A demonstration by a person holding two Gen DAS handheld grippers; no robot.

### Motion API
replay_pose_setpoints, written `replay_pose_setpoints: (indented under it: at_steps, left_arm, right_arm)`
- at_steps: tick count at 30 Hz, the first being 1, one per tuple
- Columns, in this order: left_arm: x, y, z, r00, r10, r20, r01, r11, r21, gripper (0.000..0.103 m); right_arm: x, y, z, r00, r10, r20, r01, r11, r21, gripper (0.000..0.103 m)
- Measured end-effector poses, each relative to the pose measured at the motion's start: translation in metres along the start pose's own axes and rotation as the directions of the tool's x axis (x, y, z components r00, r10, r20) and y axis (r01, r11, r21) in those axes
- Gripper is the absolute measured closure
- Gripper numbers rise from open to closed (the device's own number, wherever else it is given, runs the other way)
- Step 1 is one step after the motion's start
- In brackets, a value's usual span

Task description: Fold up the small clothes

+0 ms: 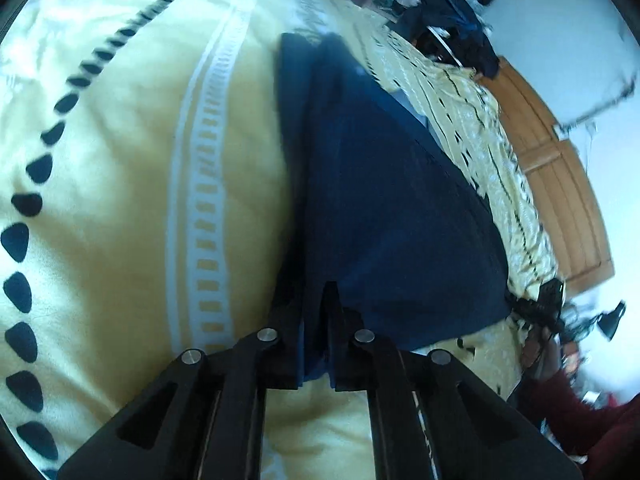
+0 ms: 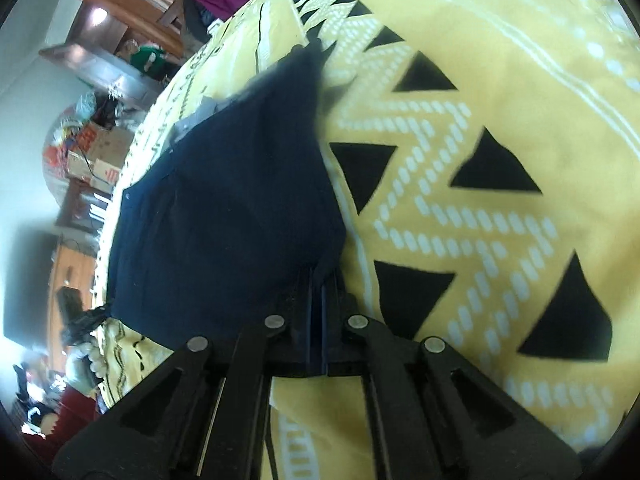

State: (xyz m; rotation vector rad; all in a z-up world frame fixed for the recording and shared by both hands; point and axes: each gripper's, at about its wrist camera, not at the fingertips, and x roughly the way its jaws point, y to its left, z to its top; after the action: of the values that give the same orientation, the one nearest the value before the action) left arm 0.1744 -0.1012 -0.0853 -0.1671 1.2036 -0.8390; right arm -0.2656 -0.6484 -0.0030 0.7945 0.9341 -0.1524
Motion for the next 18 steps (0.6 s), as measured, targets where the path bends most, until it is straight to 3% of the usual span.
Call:
replay_pose_setpoints:
  at_steps: [3, 4, 6, 9, 10, 11, 13, 14, 18]
  left_arm:
    - [-0.007, -0.014, -0.009, 0.999, -0.047, -0.005, 0.047, 0.997, 0.058, 0.098]
    - [-0.007, -0.014, -0.013, 0.999, -0.032, -0.014, 0.033, 0.998, 0.062, 0.098]
    - [-0.003, -0.001, -0.017, 1.0, -0.003, -0.019, 0.003, 1.0, -0.002, 0.095]
    - [-0.011, 0.023, -0.019, 0.999, -0.038, 0.039, 0.042, 0.991, -0.126, 0.092]
    - [-0.016, 0.024, -0.018, 0.997, -0.039, 0.062, 0.047, 0.989, -0.143, 0.091]
    - [-0.021, 0.022, -0.018, 0.997, -0.018, 0.074, 0.028, 0.99, -0.137, 0.091]
    - [-0.034, 0.012, -0.018, 0.993, 0.069, 0.095, -0.059, 0.992, -0.108, 0.089]
    - [-0.043, 0.007, -0.019, 0.987, 0.111, 0.114, -0.1, 0.99, -0.105, 0.08]
    - [-0.08, -0.012, -0.02, 0.952, 0.215, 0.218, -0.199, 0.976, -0.091, 0.079]
  right_arm:
    - [-0.002, 0.002, 0.001, 1.0, 0.002, -0.004, -0.002, 1.0, -0.006, 0.101]
    - [-0.001, 0.0, 0.001, 1.0, 0.007, -0.002, -0.007, 1.0, 0.002, 0.101]
    - [-0.001, 0.0, -0.001, 1.0, 0.003, 0.01, -0.003, 1.0, 0.024, 0.101]
    - [-0.012, 0.004, -0.004, 0.999, -0.03, 0.043, 0.029, 0.999, 0.032, 0.094]
    - [-0.02, 0.008, -0.003, 0.996, -0.064, 0.064, 0.063, 0.998, 0.013, 0.083]
    - [-0.03, 0.013, -0.003, 0.991, -0.1, 0.093, 0.102, 0.995, -0.008, 0.066]
    - [-0.05, 0.019, -0.003, 0.977, -0.142, 0.162, 0.148, 0.989, -0.028, 0.054]
    - [-0.056, 0.022, -0.002, 0.971, -0.15, 0.184, 0.159, 0.987, -0.032, 0.053]
    - [-0.073, 0.038, -0.003, 0.953, -0.169, 0.252, 0.184, 0.982, -0.037, 0.053]
